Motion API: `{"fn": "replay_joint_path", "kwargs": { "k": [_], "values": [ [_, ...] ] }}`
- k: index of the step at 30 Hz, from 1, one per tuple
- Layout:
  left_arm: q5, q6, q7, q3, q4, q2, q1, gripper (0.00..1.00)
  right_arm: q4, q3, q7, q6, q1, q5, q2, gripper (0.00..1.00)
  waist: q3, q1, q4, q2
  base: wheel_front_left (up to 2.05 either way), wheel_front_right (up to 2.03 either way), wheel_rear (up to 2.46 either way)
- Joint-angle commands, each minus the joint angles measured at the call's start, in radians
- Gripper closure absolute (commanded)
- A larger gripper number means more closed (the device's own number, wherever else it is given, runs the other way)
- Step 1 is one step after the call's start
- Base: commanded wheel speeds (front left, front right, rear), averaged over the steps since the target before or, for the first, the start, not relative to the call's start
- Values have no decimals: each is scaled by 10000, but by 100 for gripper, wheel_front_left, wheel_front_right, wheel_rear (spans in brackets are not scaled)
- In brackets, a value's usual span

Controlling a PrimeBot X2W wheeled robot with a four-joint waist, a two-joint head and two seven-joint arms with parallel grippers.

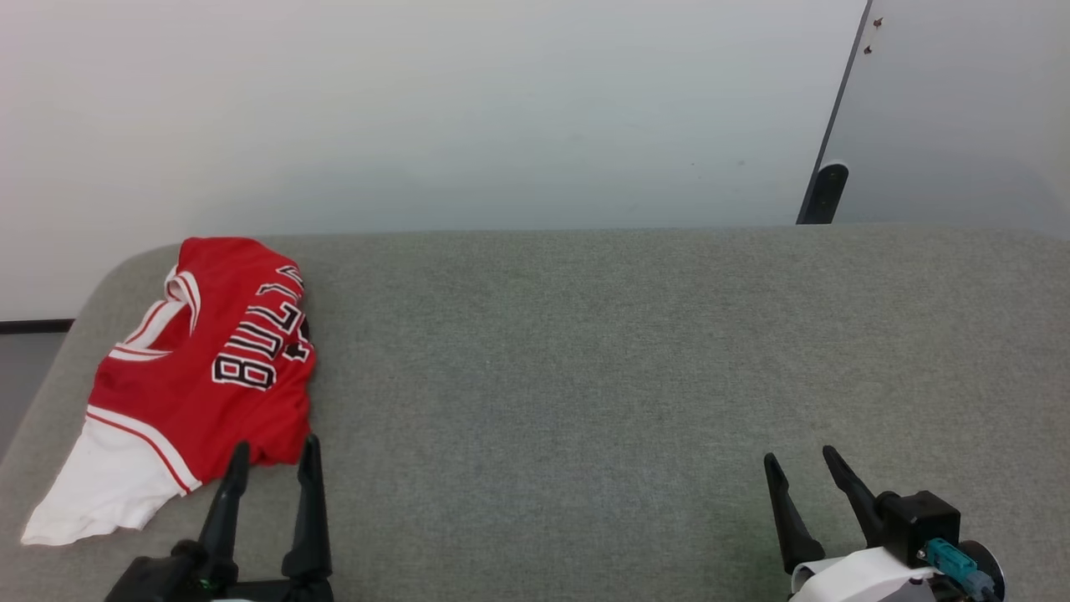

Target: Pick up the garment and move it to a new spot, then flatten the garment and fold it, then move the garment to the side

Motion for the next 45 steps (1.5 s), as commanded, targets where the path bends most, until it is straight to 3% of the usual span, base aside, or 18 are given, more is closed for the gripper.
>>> {"fn": "replay_joint_path", "kwargs": {
  "k": [1,7,26,35,45],
  "values": [
    [183,-56,-82,20,-7,-19,104,0,-53,43,-89,-6,19,-199,28,0,1,0,-4,0,0,0,0],
    [643,-71,-181,-5,148,-25,137,0,-74,150,-208,-7,33,-580,30,0,-3,0,-50,0,0,0,0],
    [431,-74,-151,-69,969,100,8,0,-273,339,-257,-7,257,-638,31,0,-219,0,129,0,0,0,0],
    [582,-28,-151,719,1646,244,-4,0,-273,1159,-267,-7,340,-397,30,0,-632,0,1195,0,0,0,0],
    [652,336,-151,1764,2050,335,328,0,-323,2471,-273,-8,32,96,28,0,-1037,0,2733,0,0,0,0]
  ]
}}
